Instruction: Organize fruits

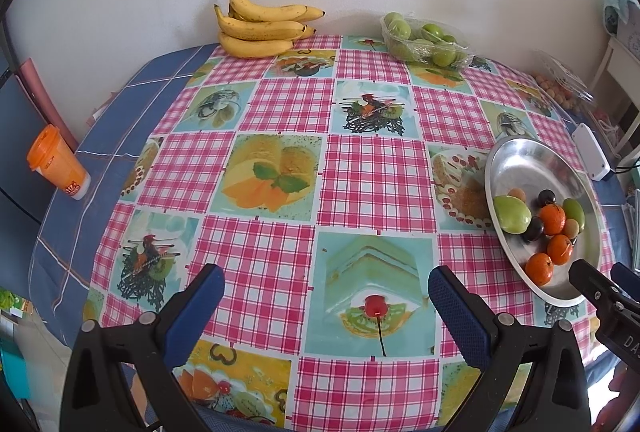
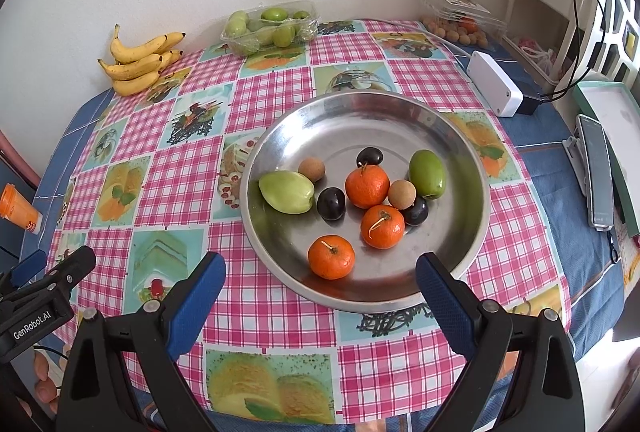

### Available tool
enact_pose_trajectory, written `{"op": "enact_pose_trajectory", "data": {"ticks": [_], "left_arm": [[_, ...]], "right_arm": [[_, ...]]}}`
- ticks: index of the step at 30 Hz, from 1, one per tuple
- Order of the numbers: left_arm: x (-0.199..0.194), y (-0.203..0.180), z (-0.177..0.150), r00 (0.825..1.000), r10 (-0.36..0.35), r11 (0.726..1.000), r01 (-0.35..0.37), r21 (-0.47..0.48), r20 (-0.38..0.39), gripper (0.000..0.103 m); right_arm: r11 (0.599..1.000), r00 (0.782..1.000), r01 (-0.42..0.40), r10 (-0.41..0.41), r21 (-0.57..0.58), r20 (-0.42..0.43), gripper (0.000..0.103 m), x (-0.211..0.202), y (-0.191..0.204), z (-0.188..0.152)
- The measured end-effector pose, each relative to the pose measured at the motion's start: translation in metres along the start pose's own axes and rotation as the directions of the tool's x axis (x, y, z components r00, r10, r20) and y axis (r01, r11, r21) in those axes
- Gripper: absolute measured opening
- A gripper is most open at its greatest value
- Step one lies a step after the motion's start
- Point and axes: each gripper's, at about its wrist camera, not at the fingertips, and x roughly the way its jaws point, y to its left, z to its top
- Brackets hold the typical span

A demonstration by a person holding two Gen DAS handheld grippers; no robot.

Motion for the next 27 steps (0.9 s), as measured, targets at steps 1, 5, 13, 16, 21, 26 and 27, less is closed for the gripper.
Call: {"op": "enact_pose_trajectory", "data": {"ticks": [1,5,13,16,21,26,27], "left_arm": [[0.0000,0.0001,0.0000,1.000,0.000,1.000,0.000,-0.001,0.000,0.103],[-0.0001,0.0004,0.0001,1.000,-0.001,1.000,0.001,0.000,0.001,0.103],[-0.0008,0.0005,0.0006,1.000,0.000,1.000,0.000,-0.002,0.001,0.103],[-0.0007,0.0004,0.0005,1.000,-0.001,1.000,0.001,-0.007,-0.002,0.103],[-0.0007,0.0006,0.0006,1.000,-0.001,1.000,0.001,-0.007,-0.002,0.103],[-0.0013,0.0000,-0.0001,1.000,0.003,1.000,-0.003,-0.012,0.000,0.103],[-0.0014,0.0002,-0.0001,1.000,0.004,1.000,-0.004,-0.013,0.000,0.103]], "right_arm": [[1.000,1.000,0.000,0.000,0.000,0.000,0.096,0.0000,0.0001,0.0000],[1.000,1.000,0.002,-0.002,-0.001,-0.002,0.096,0.0003,0.0007,-0.0001],[1.000,1.000,0.002,-0.002,-0.001,-0.003,0.096,0.0001,0.0010,0.0000],[1.000,1.000,0.003,-0.003,-0.003,-0.005,0.096,0.0003,0.0015,-0.0005],[1.000,1.000,0.003,-0.003,-0.004,-0.006,0.096,0.0003,0.0015,-0.0006],[1.000,1.000,0.004,-0.004,-0.005,-0.007,0.096,0.0005,0.0017,-0.0010],[1.000,1.000,0.004,-0.004,-0.006,-0.008,0.096,0.0004,0.0018,-0.0014]]}}
